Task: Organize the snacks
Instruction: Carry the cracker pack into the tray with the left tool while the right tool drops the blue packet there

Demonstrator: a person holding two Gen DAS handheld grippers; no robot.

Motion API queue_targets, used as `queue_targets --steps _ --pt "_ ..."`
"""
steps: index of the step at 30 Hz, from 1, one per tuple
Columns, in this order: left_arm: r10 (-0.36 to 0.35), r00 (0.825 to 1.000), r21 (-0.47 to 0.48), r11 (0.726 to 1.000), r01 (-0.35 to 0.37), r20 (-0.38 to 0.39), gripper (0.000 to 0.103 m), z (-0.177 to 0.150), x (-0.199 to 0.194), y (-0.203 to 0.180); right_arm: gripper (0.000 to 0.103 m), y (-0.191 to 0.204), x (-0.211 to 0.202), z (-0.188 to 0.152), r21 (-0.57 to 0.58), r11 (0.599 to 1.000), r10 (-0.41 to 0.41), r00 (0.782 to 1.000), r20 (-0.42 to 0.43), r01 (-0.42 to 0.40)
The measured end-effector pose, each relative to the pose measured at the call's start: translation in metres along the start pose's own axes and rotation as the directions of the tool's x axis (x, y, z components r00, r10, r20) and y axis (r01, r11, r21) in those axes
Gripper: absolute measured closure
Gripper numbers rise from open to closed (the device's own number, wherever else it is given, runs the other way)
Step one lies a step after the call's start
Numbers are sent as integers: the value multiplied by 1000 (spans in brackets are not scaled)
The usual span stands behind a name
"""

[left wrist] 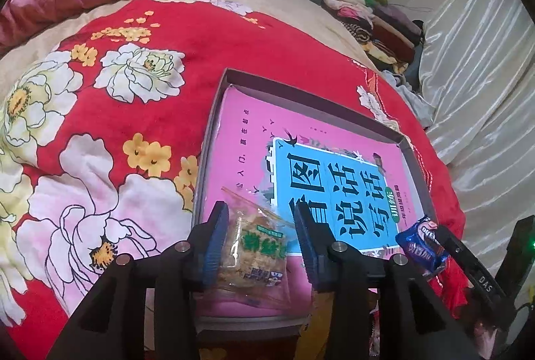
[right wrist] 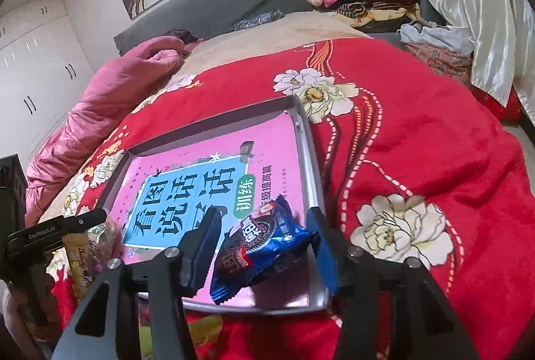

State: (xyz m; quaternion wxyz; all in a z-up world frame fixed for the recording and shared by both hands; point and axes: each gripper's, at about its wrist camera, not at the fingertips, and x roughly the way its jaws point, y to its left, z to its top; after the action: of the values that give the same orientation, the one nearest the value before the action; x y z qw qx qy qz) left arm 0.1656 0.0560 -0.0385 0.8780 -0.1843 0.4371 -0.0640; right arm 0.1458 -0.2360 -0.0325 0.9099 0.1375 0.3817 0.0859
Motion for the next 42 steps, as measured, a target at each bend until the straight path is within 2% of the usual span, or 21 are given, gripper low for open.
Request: queue_targets --steps 3,10,21,25,30,42 --pt "3 1000 13 1000 -3 6 55 0 -4 -2 49 -2 -10 -5 15 1000 19 1000 -7 -19" --pt "-4 1000 20 1000 3 7 50 0 -14 -3 49 12 -14 -18 -37 999 27 999 -47 -28" --pt "-29 999 24 999 29 17 42 0 -35 -6 48 25 -16 -19 -76 993 87 995 -45 -90" --pt "-19 999 37 999 18 26 30 -1 -43 -7 45 30 -20 -19 -92 990 103 994 -32 -105" --pt "-5 1000 52 999 4 25 29 -5 -53 -9 40 38 -26 -19 -120 988 100 995 -16 -101" --pt "30 1000 121 992 -29 -5 28 -18 -73 -18 36 53 -45 -29 -163 982 95 995 -13 -96"
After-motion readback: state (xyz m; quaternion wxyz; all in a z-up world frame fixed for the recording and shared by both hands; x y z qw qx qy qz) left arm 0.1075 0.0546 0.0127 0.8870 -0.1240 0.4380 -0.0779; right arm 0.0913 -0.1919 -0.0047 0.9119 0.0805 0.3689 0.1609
